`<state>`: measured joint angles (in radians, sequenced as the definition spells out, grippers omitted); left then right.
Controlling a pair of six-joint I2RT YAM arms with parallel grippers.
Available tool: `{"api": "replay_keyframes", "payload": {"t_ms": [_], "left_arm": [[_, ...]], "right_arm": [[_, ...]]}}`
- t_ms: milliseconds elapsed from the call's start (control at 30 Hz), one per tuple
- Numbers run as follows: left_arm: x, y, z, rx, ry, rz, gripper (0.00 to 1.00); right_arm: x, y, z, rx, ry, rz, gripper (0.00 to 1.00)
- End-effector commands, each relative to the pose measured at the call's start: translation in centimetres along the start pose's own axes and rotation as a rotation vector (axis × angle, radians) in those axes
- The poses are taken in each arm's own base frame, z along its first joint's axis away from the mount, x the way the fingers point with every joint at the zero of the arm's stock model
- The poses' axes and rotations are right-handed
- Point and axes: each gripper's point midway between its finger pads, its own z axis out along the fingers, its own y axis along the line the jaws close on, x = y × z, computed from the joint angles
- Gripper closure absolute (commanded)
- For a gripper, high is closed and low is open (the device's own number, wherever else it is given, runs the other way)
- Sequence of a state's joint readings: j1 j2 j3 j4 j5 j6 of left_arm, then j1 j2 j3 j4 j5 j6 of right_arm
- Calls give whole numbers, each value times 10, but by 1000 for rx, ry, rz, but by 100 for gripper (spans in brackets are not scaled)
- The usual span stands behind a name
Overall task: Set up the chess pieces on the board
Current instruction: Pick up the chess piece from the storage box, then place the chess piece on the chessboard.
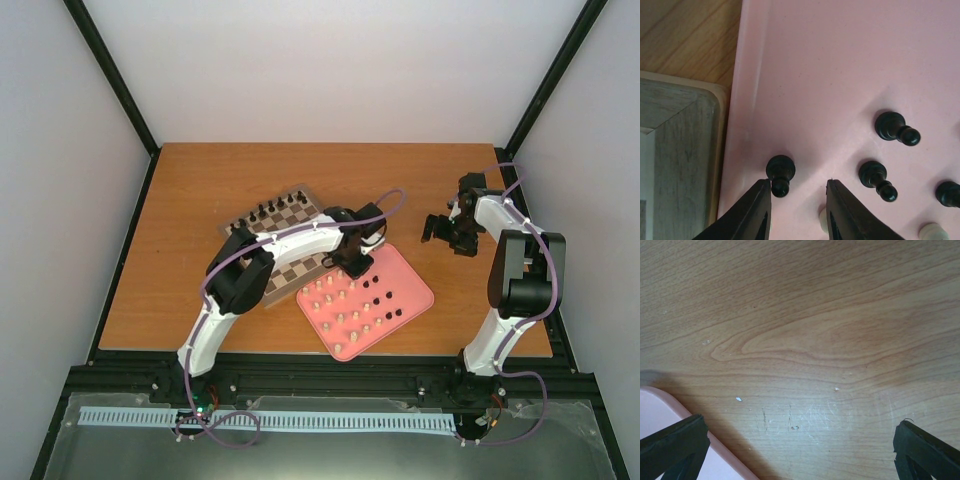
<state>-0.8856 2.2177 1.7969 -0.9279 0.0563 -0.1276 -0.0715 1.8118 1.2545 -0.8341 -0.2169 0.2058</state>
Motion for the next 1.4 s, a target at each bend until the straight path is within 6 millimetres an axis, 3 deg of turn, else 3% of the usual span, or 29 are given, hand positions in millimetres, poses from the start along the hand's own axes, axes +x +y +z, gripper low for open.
{"api": "replay_keyframes", "payload": {"t_ms": [0, 367, 633, 767, 867, 1067, 1200, 1367], "left_arm": [[-14, -6, -3, 8, -36, 5, 67], [-18, -2, 4, -17, -37, 0, 72], [-18, 3, 9, -45, -28, -8, 94], [-17, 4, 8, -50, -26, -9, 99], [-22, 3, -5, -43, -50, -8, 99], [-47, 3, -67, -41, -165, -19, 99], [-62, 28, -102, -38, -245, -99, 99], [-56, 108, -102, -119, -232, -245, 99]], "right_arm": [[-4, 2, -6, 6, -28, -22, 0], [-4, 2, -4, 6, -23, -22, 0], [-5, 2, -4, 3, -19, -22, 0], [-5, 2, -4, 5, -20, -21, 0], [-4, 2, -3, 6, -18, -20, 0], [-5, 2, -3, 4, -19, -20, 0], [-5, 3, -4, 4, -20, -20, 0], [-4, 3, -3, 1, -19, -20, 0]]}}
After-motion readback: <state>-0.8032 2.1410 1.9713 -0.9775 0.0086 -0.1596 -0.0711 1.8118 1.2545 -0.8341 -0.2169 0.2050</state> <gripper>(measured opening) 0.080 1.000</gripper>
